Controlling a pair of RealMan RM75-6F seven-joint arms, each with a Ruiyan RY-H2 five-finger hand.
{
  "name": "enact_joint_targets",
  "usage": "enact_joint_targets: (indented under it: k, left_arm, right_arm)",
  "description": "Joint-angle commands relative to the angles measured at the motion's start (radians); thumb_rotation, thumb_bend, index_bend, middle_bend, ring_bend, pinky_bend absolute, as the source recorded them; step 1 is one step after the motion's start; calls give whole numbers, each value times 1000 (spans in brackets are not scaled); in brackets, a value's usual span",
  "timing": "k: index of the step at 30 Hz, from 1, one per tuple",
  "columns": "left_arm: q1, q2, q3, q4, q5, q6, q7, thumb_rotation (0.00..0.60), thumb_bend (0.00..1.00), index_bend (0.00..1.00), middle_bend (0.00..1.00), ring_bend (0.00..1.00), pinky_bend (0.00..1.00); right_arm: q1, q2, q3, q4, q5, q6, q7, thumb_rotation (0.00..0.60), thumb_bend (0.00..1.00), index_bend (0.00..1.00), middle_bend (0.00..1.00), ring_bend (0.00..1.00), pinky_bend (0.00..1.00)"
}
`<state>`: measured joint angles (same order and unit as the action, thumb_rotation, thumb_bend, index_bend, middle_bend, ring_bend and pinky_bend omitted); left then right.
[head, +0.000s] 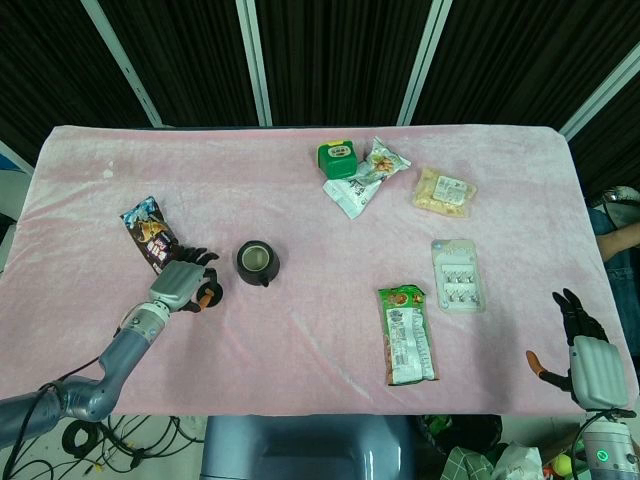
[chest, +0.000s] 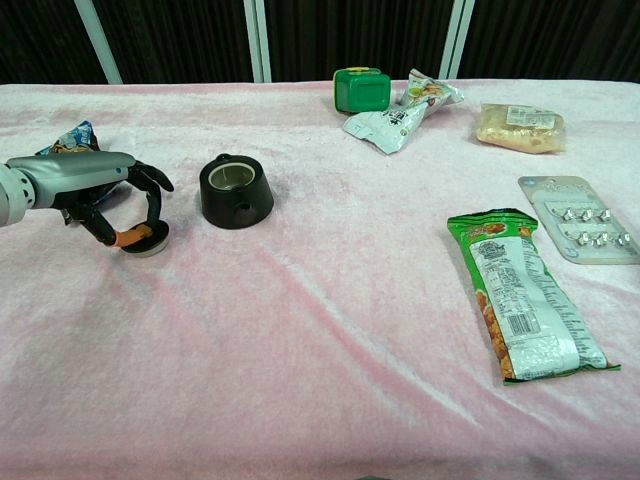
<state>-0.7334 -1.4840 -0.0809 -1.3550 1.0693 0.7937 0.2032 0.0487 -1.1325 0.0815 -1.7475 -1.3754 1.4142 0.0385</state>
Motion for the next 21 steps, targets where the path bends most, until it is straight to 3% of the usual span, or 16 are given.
enact_joint_targets:
  k: [1, 21]
  left_arm:
    - [-2, -4, 1, 1, -8, -3, 10, 600, 427, 544, 125, 0, 0]
    - [-2, -3, -3, -31, -34, 17, 62, 600, 427, 546, 124, 0, 0]
  right_arm:
    - [0, 0, -1, 0, -2, 0, 0, 600, 205, 54, 28, 140, 158]
    - [2, 3, -5, 2, -10, -1, 10, 600, 206, 54, 28, 140, 158]
